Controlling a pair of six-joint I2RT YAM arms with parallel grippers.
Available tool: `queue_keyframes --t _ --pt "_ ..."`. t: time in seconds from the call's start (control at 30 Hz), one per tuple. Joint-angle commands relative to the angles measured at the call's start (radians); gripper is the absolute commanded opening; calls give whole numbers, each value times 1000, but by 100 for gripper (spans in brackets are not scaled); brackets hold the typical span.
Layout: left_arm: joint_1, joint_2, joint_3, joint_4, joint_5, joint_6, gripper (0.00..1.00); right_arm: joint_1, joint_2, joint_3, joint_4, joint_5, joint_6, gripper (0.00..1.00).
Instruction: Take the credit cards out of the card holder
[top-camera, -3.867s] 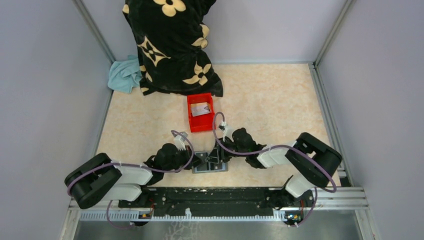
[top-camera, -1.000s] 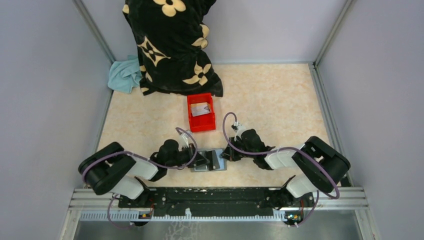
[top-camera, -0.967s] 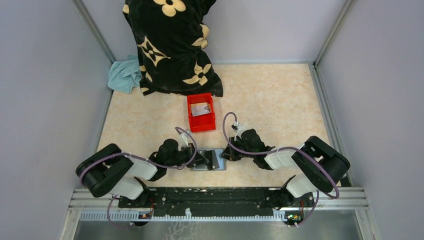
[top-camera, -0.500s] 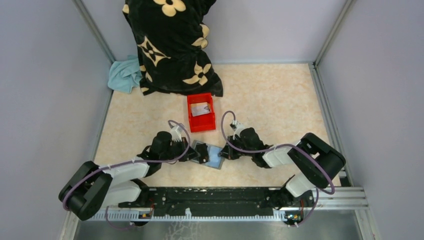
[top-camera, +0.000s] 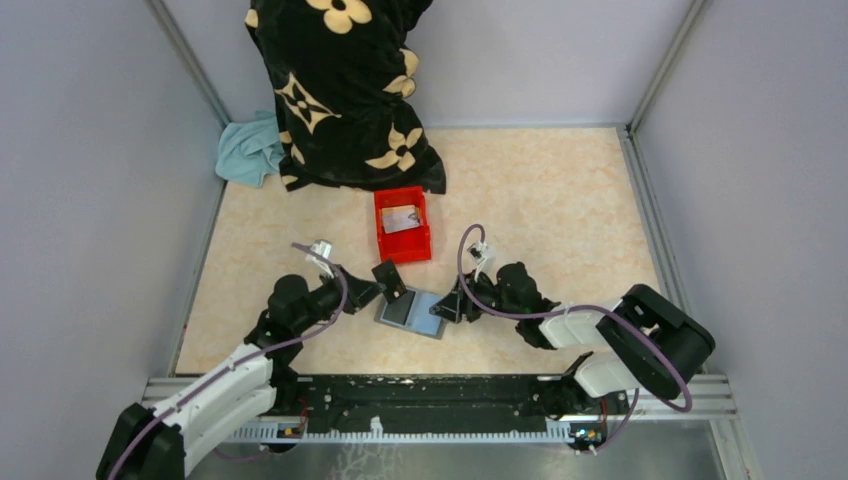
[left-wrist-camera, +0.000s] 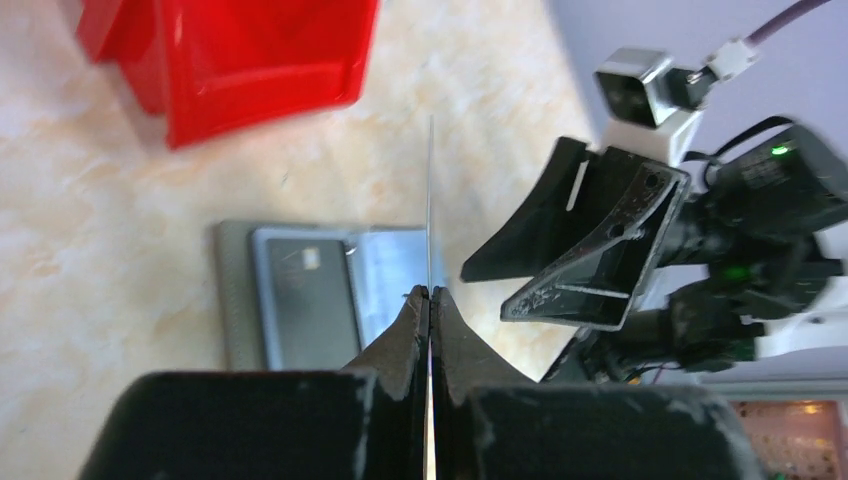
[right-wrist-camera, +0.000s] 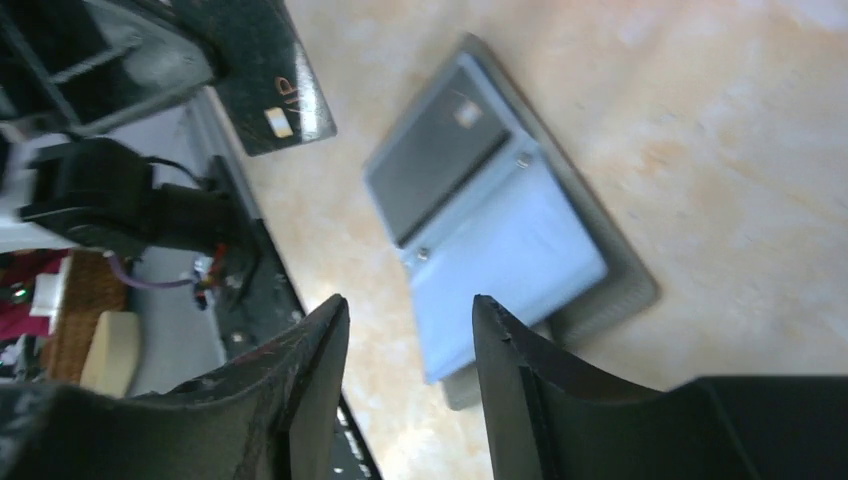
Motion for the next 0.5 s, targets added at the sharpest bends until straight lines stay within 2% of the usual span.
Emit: queue_keyframes --t 0.0,0.17,0.3,0.47 --pt "6 -171 -121 284 -6 -128 0 -6 -65 -16 358 -111 93 52" --pt "4 -296 -147 317 -26 -158 0 -6 -67 -48 668 -120 189 52" --pt "5 -327 -176 412 -39 -197 0 -1 -10 -1 771 -139 231 52" --pt "4 -286 -189 502 -12 -220 0 16 113 65 908 -164 294 50"
